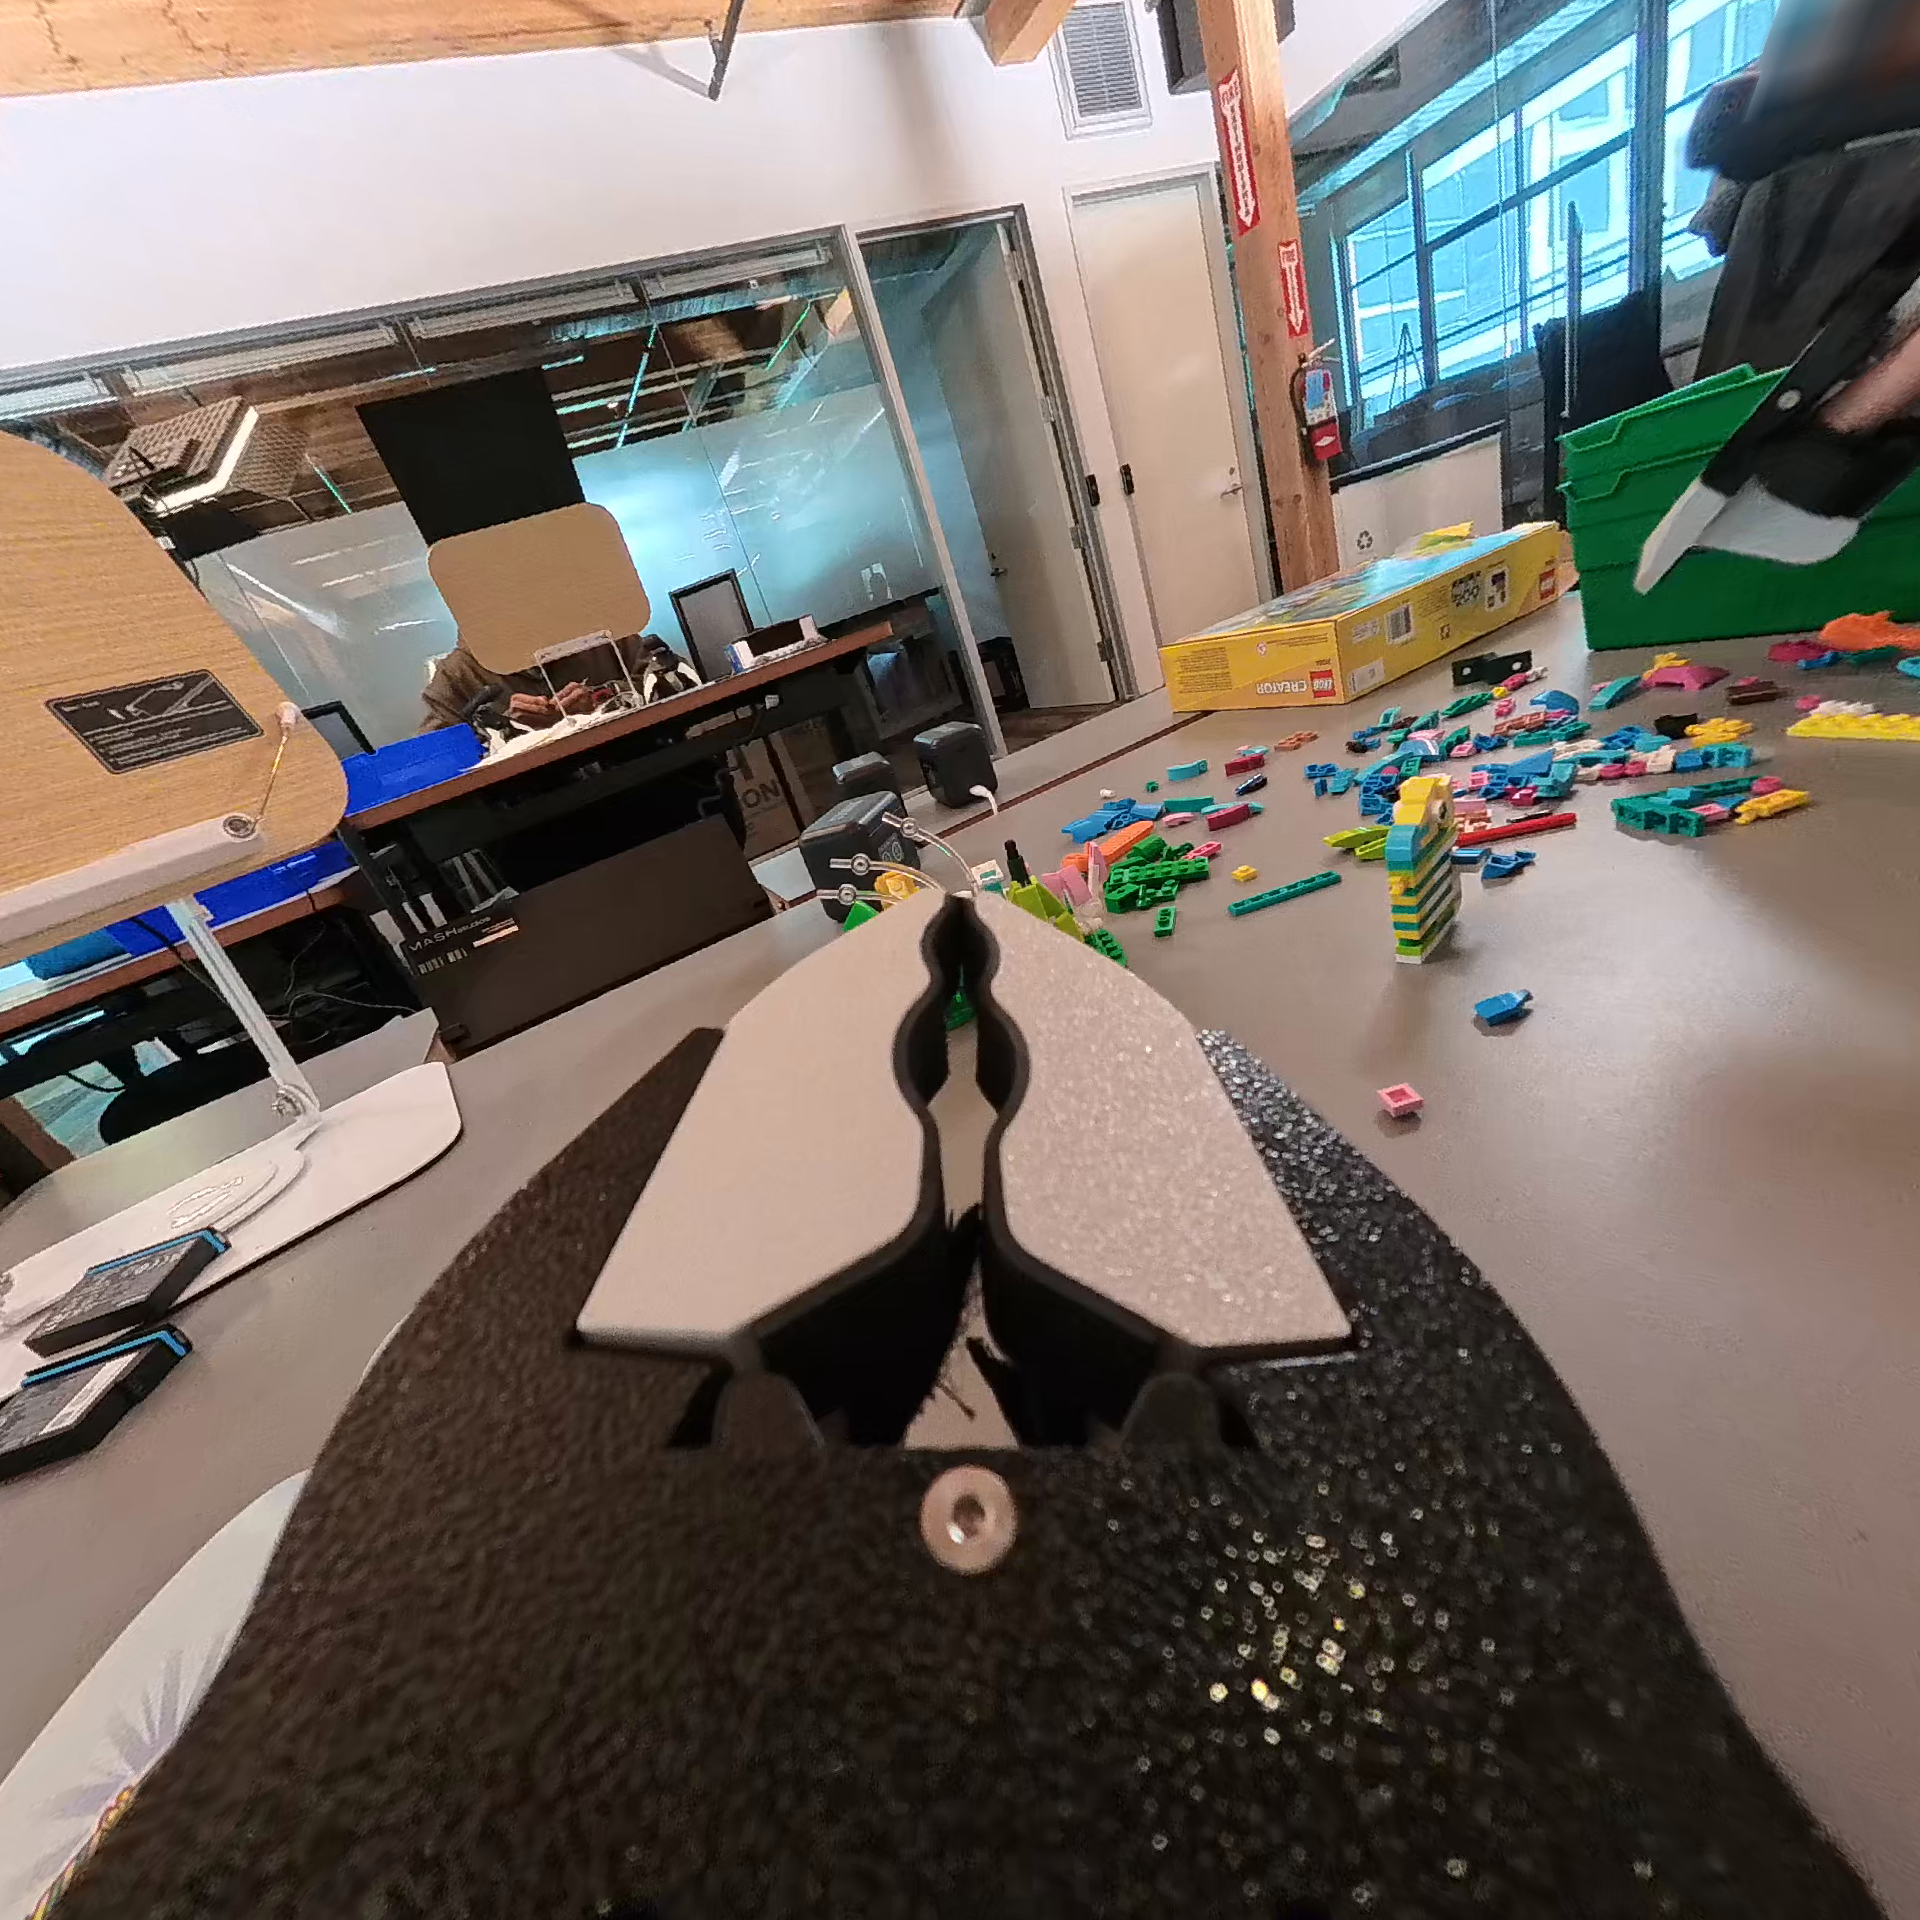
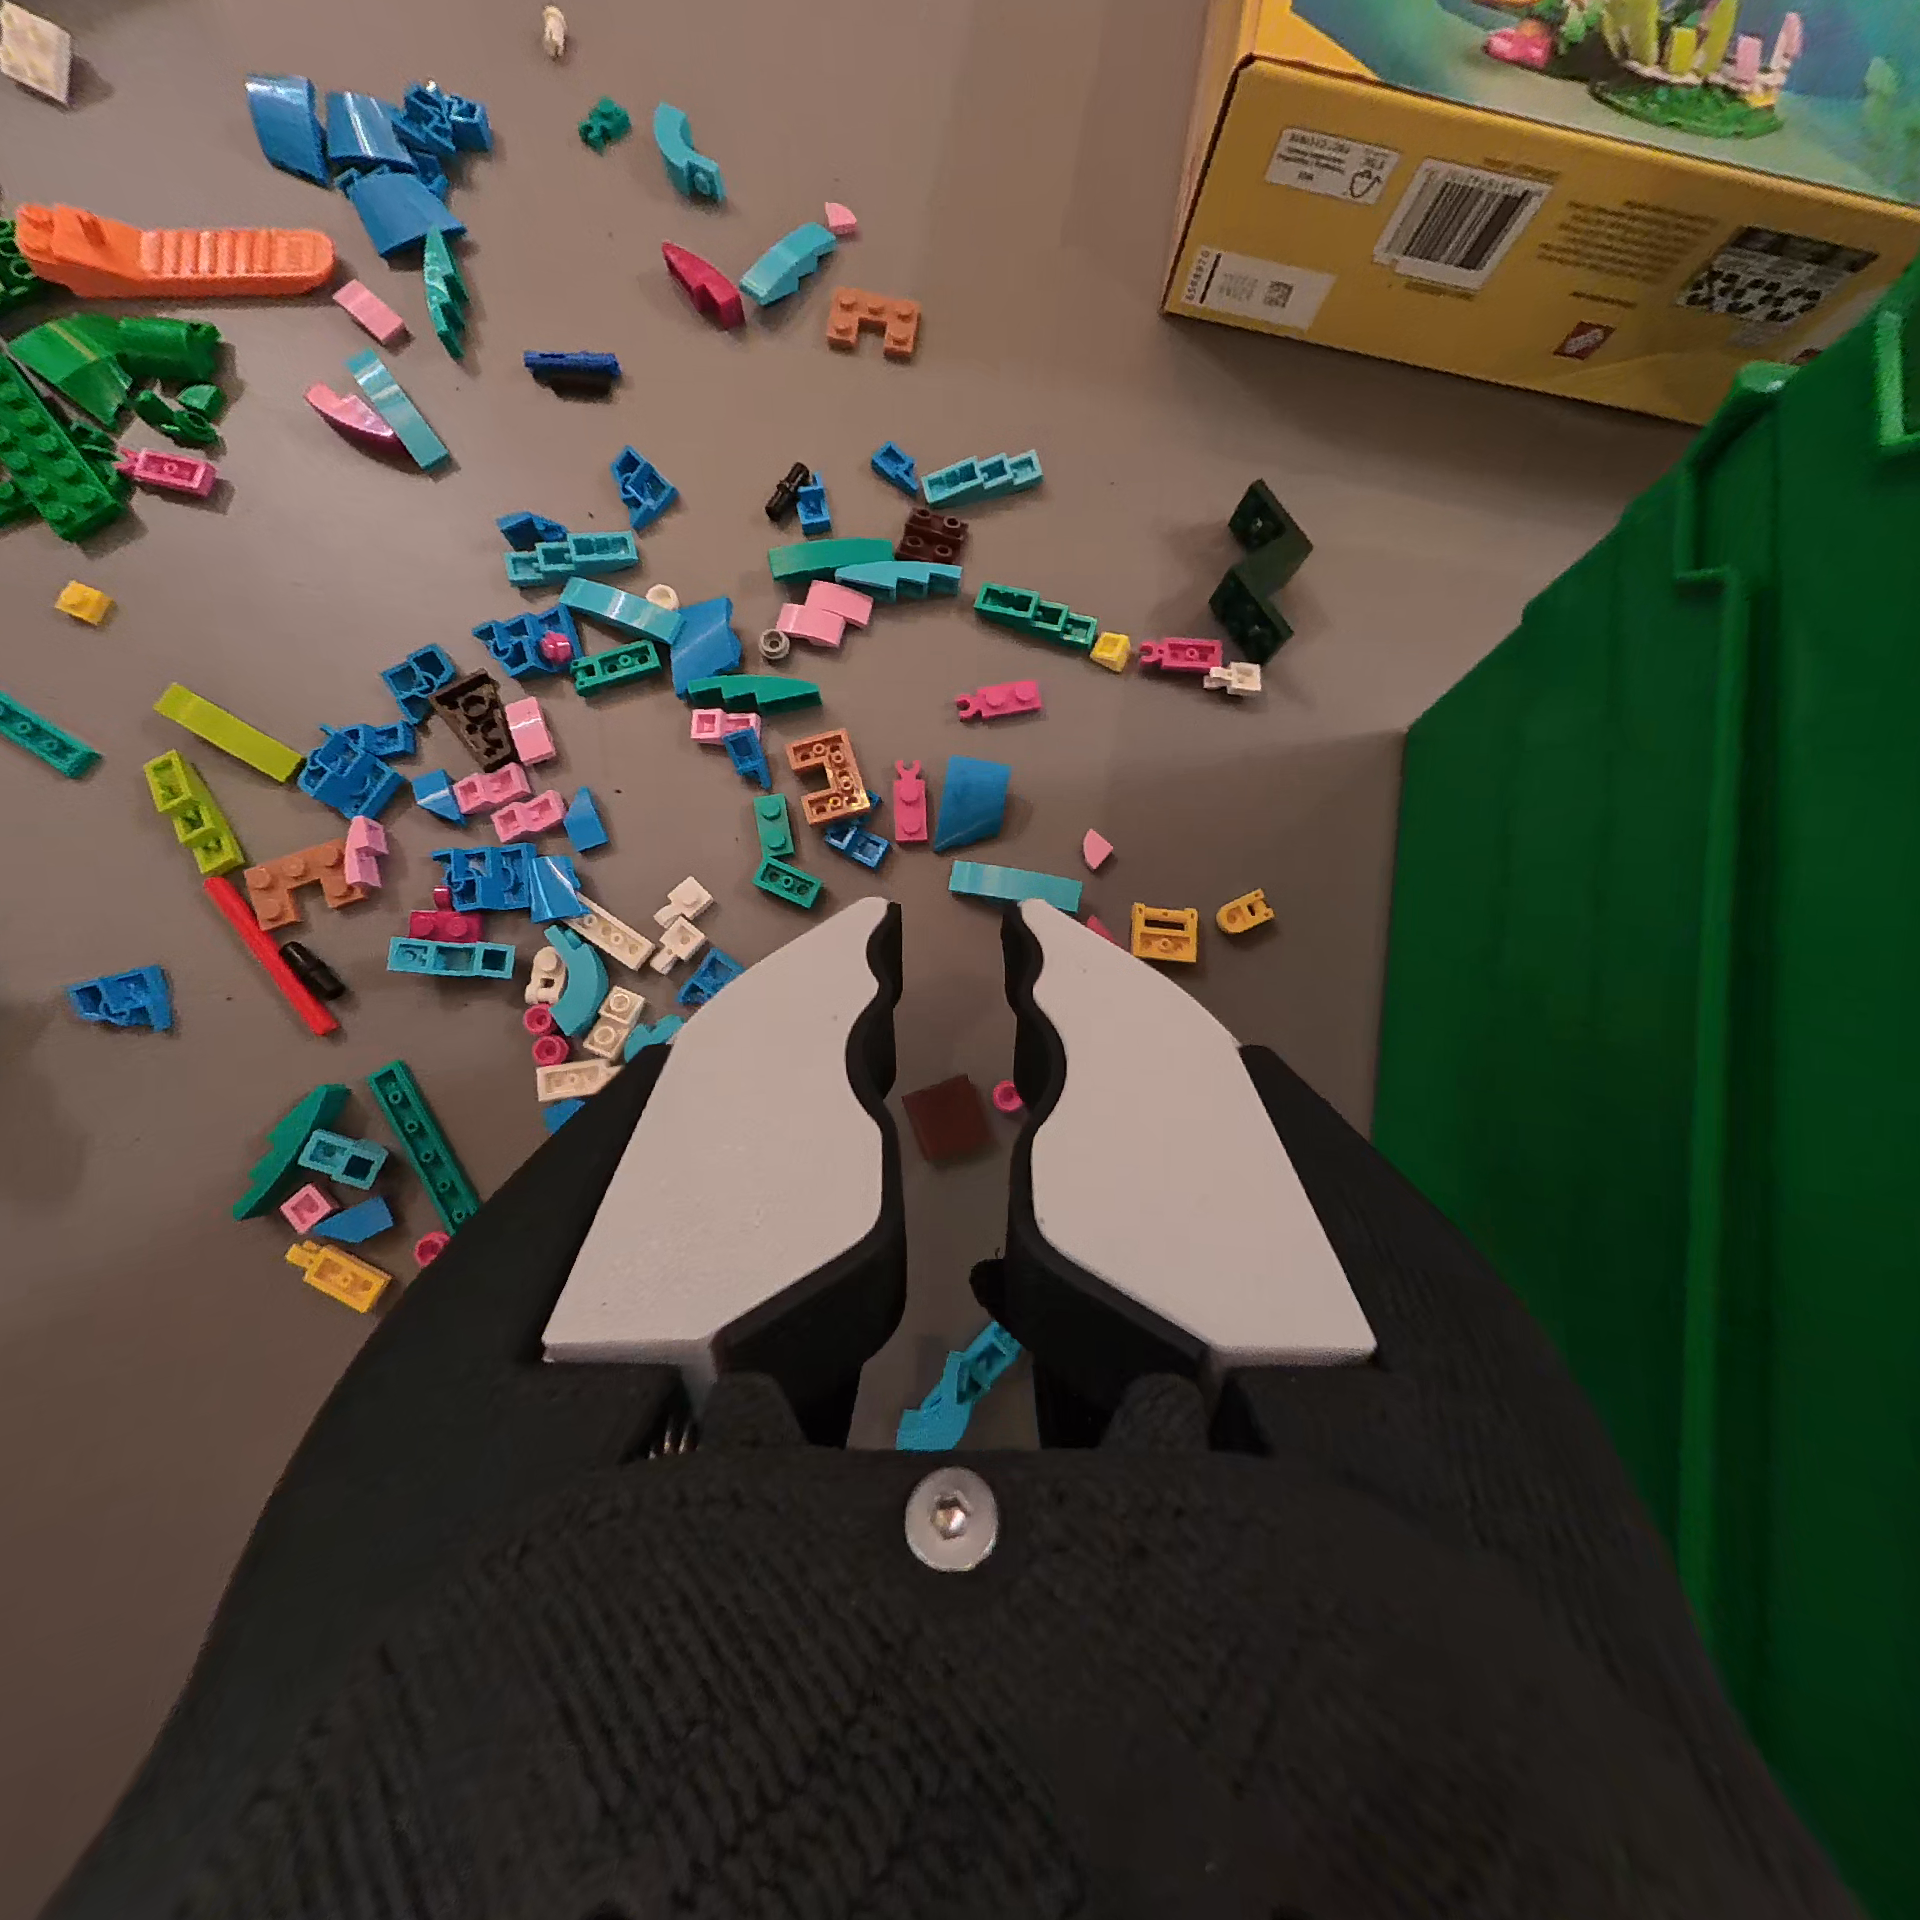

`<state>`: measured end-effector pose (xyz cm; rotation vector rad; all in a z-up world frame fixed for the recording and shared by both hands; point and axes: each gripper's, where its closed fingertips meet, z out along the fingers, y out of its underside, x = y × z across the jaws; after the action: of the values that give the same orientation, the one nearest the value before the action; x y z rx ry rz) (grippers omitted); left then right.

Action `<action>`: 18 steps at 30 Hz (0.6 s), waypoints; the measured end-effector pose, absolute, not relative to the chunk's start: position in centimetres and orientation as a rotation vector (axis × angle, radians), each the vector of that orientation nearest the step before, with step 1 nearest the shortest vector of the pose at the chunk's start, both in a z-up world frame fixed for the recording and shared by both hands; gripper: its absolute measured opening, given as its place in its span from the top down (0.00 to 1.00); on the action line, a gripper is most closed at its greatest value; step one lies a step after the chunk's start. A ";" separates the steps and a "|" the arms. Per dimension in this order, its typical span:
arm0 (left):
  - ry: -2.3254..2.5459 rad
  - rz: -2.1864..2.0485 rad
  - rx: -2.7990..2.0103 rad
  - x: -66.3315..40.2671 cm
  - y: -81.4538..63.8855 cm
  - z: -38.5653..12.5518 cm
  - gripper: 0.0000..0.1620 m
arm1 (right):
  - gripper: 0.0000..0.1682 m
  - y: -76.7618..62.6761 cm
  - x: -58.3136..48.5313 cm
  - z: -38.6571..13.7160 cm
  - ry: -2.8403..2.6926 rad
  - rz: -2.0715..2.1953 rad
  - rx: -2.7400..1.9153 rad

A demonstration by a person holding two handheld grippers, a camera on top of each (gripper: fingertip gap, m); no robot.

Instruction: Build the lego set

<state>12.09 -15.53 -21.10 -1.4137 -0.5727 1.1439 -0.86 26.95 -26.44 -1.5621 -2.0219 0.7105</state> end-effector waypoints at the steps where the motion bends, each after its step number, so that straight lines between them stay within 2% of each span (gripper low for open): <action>1: -0.573 1.143 -1.413 12.1 -15.5 -21.1 1.00 | 0.90 27.2 -0.8 -26.3 -2.020 0.704 -1.561; 18: -0.574 1.139 -1.409 12.1 -15.6 -21.0 1.00 | 0.90 26.6 0.8 -27.1 -2.104 0.647 -1.504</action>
<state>12.12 -15.58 -21.02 -1.4087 -0.5744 1.1389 0.76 26.58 -27.06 -1.5040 -2.1038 0.6469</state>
